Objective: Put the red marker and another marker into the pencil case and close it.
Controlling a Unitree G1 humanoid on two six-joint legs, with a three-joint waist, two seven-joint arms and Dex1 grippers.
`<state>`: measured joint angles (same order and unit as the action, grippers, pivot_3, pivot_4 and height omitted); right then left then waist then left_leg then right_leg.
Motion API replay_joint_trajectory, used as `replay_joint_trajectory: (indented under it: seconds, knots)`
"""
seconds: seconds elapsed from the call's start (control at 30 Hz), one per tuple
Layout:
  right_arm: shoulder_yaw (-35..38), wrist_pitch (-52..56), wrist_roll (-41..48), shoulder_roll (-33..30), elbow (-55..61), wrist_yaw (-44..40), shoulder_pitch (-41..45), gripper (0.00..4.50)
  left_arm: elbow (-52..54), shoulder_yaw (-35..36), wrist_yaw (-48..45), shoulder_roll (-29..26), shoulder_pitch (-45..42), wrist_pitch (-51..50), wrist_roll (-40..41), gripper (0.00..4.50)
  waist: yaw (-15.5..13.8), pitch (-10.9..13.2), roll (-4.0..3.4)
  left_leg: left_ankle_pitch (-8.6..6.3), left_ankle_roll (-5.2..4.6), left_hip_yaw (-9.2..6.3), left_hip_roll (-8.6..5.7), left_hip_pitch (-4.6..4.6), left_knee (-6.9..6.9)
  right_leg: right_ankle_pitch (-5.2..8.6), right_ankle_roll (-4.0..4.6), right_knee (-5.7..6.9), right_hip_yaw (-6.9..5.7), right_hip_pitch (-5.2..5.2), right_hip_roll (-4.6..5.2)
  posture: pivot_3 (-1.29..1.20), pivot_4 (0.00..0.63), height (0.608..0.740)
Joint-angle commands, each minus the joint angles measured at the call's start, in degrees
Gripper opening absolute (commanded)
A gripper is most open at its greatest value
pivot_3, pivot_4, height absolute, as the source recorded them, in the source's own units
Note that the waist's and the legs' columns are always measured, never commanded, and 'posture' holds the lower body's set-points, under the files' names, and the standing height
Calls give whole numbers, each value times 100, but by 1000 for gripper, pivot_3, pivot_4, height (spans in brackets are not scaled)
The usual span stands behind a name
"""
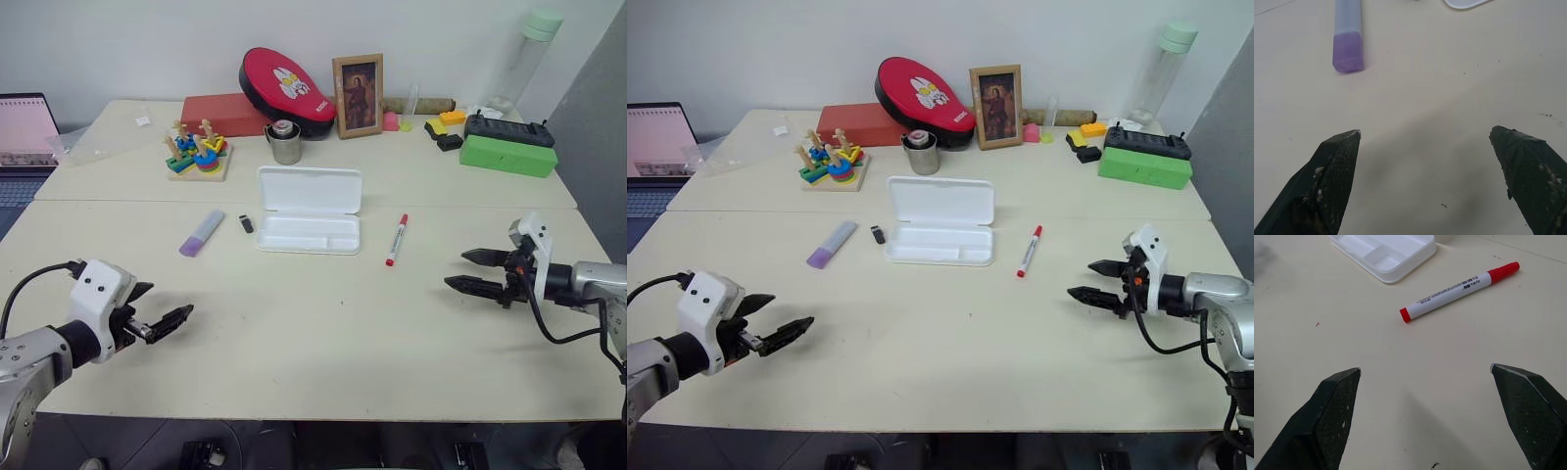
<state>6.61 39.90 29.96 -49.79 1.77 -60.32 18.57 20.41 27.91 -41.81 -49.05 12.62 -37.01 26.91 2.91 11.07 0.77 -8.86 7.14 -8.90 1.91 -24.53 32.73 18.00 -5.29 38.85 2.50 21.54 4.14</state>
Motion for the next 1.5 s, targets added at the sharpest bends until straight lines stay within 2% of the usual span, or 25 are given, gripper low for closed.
replay_joint_trajectory:
  seconds: [0.03,0.17,0.37,0.53,0.63,0.97,1.07,1.3,1.5]
  knots:
    - [29,-65,75,53,85,-71,200,4457,28,93,37,12,-120,58,-20,4500,0,0,0,0,0,0,0,0,0,-1,0,0,0,0,0,0,150,740]
    - [-51,54,252,203,307,-131,492,4457,98,-122,48,52,-278,18,0,4500,11,0,-1,0,0,0,0,0,1,-1,0,2,0,0,0,0,150,740]
    - [-992,-266,-125,1337,-25,-34,1857,4457,347,-1094,175,453,-1060,-40,41,4500,35,0,0,1,1,-2,0,3,5,-7,-4,8,0,-3,-1,0,150,740]
    - [-2057,-981,-963,2197,-989,-176,2558,4457,343,-1557,27,759,-1695,74,197,4500,35,-1,1,2,1,-4,0,3,5,-18,13,6,-2,-5,-2,0,150,740]
    - [-2444,-1426,-1472,2554,-1739,-153,2869,4457,423,-1873,-21,901,-1962,106,182,4500,29,-1,1,2,2,-6,0,3,5,-18,13,7,-5,-6,-2,0,150,740]
    - [-2851,-2503,-2472,3335,-4141,-376,3828,4457,556,-2148,114,1165,-2219,106,141,4500,56,0,0,3,3,-10,0,5,5,-19,13,12,-6,-6,-4,0,150,740]
    - [-2877,-2683,-2661,3491,-4523,-463,3951,3930,571,-2134,146,1195,-2220,114,158,4500,55,0,0,3,3,-11,0,6,4,-19,13,12,-6,-6,-4,0,150,740]
    - [-2836,-2991,-3012,3693,-4982,-404,4080,1879,589,-2060,196,1259,-2270,119,210,4500,53,0,-1,3,3,-11,0,6,5,-19,14,14,-6,-7,-4,0,150,740]
    - [-2612,-3167,-3018,3786,-5037,-328,4123,333,518,-2093,159,1254,-2266,174,181,4500,56,0,-1,3,3,-11,0,8,5,-19,14,16,-6,-7,-4,0,150,740]
